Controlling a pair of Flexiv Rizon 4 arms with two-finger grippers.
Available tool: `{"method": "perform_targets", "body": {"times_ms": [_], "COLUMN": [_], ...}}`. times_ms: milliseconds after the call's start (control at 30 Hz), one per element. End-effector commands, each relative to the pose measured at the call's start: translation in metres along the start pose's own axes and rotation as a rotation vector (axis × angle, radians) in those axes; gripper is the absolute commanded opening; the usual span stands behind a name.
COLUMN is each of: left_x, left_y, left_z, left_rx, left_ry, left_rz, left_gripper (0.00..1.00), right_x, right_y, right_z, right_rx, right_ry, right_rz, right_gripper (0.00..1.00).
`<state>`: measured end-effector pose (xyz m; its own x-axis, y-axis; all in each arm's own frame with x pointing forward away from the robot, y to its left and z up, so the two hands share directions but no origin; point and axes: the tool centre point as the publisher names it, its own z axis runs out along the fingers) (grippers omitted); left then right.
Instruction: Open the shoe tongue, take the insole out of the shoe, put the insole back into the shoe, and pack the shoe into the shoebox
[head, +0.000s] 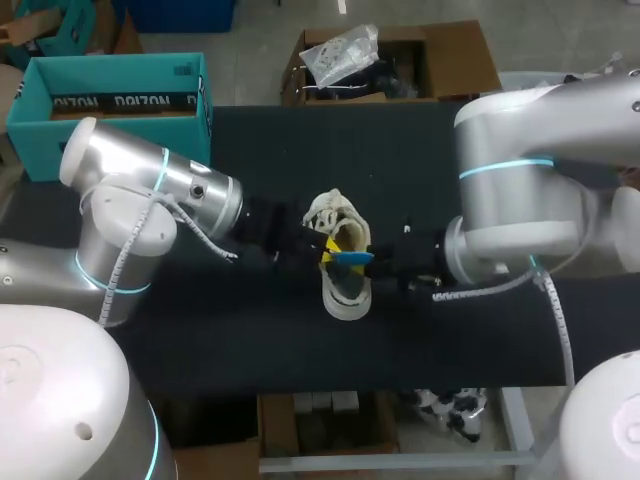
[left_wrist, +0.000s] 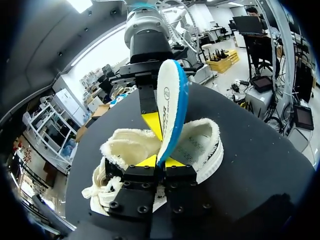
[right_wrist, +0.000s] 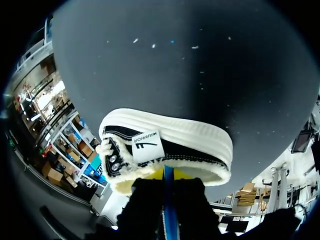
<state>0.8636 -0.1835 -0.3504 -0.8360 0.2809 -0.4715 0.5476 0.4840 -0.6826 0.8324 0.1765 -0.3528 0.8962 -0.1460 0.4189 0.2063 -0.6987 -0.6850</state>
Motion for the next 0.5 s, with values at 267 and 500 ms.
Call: {"method": "perform_targets", "body": {"times_ms": [267, 500], "left_x": [0.012, 0.012], "left_y": [-0.018, -0.025], "left_z": [-0.003, -0.004], "left_rx": [0.023, 0.019], "left_ry": [-0.003, -0.008], "left_rz": [0.057, 0.085], "left_gripper": [0.09, 0.00], "right_x": [0.001, 0.002], "right_y": [0.002, -0.001], "right_z": [-0.001, -0.001], "right_rx": [0.005, 0.002], "right_ry": [0.002, -0.001], "right_rz": [0.004, -0.003], "right_gripper": [0.00, 0.00]}}
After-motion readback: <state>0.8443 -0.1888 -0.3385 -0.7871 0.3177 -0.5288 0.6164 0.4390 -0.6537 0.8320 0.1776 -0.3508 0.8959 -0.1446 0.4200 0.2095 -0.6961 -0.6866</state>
